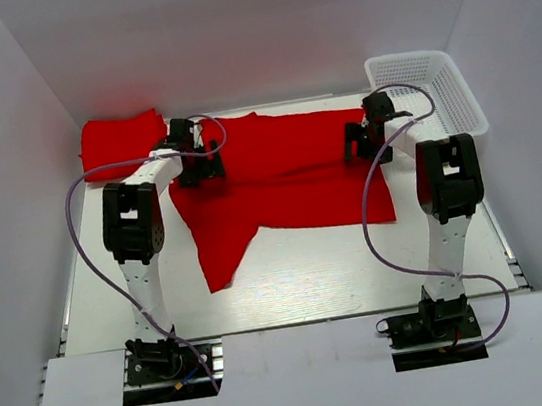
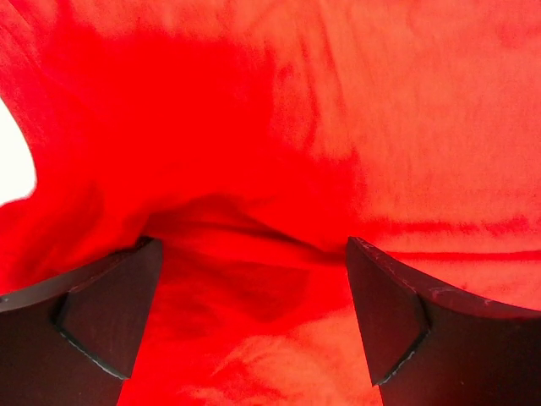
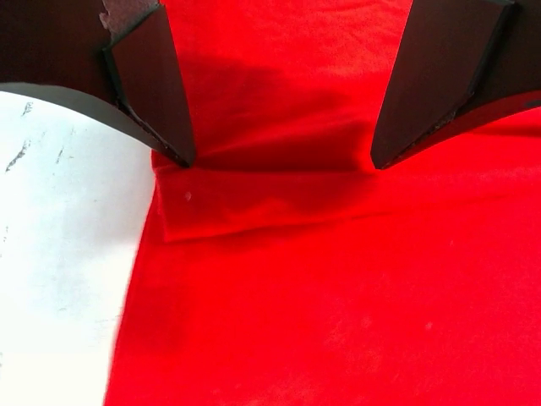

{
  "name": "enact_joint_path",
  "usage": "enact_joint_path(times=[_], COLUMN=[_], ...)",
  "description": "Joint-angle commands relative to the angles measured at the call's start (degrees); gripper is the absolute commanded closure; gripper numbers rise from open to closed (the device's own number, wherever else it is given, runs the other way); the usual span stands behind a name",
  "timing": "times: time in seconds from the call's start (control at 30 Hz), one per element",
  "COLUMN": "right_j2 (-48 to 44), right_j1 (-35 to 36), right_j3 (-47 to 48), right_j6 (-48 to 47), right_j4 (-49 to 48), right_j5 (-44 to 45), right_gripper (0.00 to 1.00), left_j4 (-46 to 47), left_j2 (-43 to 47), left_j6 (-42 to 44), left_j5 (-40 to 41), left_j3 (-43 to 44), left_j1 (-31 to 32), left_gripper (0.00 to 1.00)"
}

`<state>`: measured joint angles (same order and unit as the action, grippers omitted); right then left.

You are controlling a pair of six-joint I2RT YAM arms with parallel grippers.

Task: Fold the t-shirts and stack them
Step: Flatten the tshirt out, then fold the tshirt

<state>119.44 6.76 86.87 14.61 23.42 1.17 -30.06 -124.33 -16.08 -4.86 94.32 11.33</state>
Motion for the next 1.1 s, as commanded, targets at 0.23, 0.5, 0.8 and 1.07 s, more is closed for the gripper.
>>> enact_joint_path(times=[0.23,0.5,0.8,1.07], right_j2=[-17.38,-33.12,-38.31,-43.41], right_j1=[0.44,2.81,4.31,6.16], right_j3=[-6.59,-19.36,-27.88,-36.32], right_j6=[-11.0,-9.87,-10.13,-7.15], right_j4=[1.99,0.58,-1.0,-2.59], right_j5=[-5.65,-6.62,-11.54,-9.87], right_gripper=[0.1,0.1,0.1,0.1], left_j4=[-4.92,-13.87,-12.05,-10.28], left_j2=[23.49,46.0,60.52,61.58], left_j6=[-0.88,-6.86,-8.89,-12.04], left_j5=[0.29,3.46,-7.94,-7.98], left_j3=[-10.63,-32.87,-52.12,-58.38], left_j1=[-0.17,1.06,1.06,2.2], left_gripper=[0.0,0.0,0.0,0.0])
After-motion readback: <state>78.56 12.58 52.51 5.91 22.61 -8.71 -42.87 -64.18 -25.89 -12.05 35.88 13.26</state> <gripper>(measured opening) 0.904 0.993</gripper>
